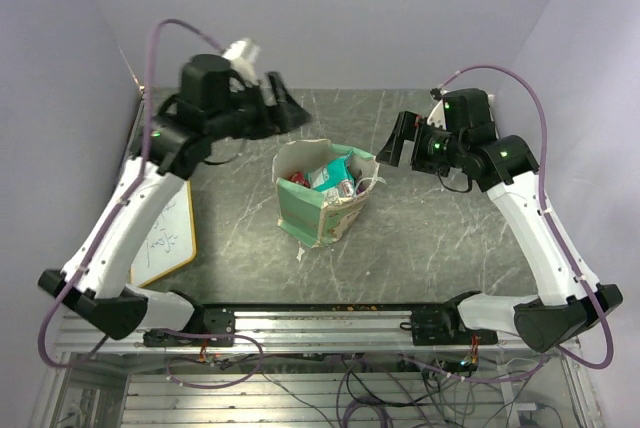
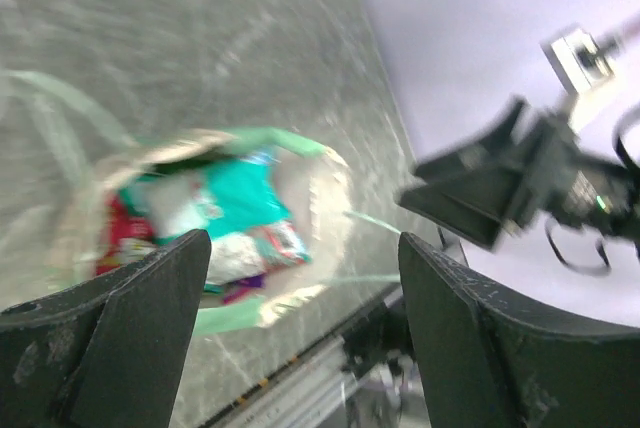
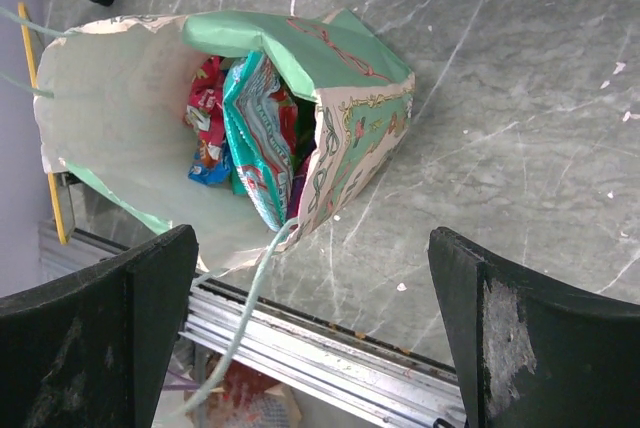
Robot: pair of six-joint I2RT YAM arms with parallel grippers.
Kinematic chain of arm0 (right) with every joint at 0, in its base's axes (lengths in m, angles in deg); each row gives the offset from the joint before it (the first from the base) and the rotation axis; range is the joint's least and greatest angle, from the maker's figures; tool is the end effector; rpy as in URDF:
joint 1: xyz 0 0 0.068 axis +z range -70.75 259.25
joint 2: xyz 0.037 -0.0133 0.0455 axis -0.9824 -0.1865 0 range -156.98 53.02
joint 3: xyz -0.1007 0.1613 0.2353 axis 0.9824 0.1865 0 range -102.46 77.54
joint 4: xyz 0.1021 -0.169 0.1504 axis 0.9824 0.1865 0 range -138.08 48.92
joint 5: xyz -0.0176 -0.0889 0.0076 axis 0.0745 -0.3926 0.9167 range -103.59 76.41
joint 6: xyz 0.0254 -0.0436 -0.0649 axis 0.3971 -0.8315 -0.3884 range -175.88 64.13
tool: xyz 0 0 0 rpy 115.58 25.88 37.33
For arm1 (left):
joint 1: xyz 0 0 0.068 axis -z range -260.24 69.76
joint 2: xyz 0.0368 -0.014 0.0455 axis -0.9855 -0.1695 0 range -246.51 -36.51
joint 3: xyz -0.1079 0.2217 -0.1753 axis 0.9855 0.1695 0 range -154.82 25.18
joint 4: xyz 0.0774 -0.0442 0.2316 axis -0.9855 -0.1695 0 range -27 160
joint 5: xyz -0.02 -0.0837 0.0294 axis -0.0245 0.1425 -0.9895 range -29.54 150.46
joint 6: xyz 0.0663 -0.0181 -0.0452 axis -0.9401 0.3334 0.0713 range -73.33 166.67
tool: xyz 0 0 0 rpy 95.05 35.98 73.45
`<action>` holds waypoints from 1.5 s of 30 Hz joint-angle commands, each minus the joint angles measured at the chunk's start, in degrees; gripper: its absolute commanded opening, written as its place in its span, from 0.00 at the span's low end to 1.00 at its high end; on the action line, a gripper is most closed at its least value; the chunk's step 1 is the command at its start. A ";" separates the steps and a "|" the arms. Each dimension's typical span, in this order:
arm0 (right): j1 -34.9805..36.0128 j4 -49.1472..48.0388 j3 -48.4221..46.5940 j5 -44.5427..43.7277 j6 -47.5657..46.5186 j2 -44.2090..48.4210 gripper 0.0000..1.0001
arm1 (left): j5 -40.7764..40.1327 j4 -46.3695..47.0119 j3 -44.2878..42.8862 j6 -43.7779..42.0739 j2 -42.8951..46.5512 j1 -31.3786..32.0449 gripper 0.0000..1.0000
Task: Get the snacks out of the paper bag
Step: Move the paper bag to the center of the board, then adjust the paper bag at the center of the board.
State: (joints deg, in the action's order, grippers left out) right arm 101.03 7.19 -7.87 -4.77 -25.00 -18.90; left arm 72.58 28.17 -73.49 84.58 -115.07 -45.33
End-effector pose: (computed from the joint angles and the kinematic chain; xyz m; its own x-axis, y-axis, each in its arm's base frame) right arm 0.2252 0.1017 0.4094 -0.7737 0.2369 -0.5876 -0.0884 0.8780 0.4704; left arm 0.2304 -0.1791 0.4846 -0.6816 -0.2569 -0.6852 0.3811 0.6747 -0.6321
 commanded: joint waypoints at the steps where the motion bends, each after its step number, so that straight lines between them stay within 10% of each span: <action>1: -0.24 1.65 -3.18 -0.46 -0.29 0.85 1.00 | 1.04 -6.99 3.09 0.80 3.20 -10.26 0.85; 35: -0.23 5.85 -3.58 7.74 -5.24 -1.97 0.97 | -0.63 -5.53 -5.70 -6.85 -20.20 -14.26 0.46; 45: -0.24 6.09 -1.70 9.07 -7.14 -0.62 0.94 | 4.14 4.39 -0.73 -5.77 -13.45 -14.99 0.10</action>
State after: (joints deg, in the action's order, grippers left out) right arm 100.99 12.83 -10.19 2.44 -30.16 -20.98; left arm 74.55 25.66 -77.36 78.55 -135.55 -59.82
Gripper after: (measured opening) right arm 0.953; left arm 0.155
